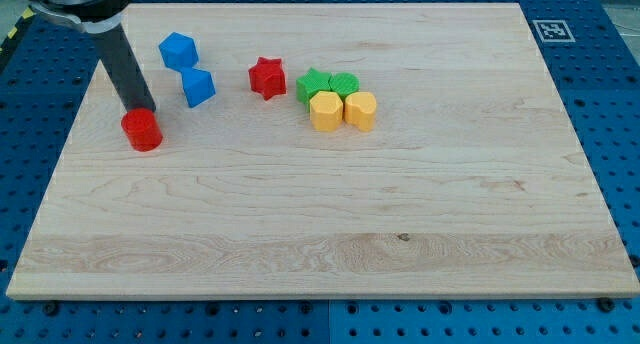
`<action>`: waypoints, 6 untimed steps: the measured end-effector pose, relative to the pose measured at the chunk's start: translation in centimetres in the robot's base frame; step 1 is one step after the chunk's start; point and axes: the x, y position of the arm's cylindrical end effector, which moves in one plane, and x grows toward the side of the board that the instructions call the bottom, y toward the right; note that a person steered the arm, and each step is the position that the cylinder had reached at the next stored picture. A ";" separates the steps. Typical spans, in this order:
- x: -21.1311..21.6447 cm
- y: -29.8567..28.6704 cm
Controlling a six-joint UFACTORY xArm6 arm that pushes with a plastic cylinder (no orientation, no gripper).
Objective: Separate the red circle from the blue blocks
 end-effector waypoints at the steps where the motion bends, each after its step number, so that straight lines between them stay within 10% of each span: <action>1: -1.3 -3.4; 3: 3.3 -3.2; 6: 3.0 22.8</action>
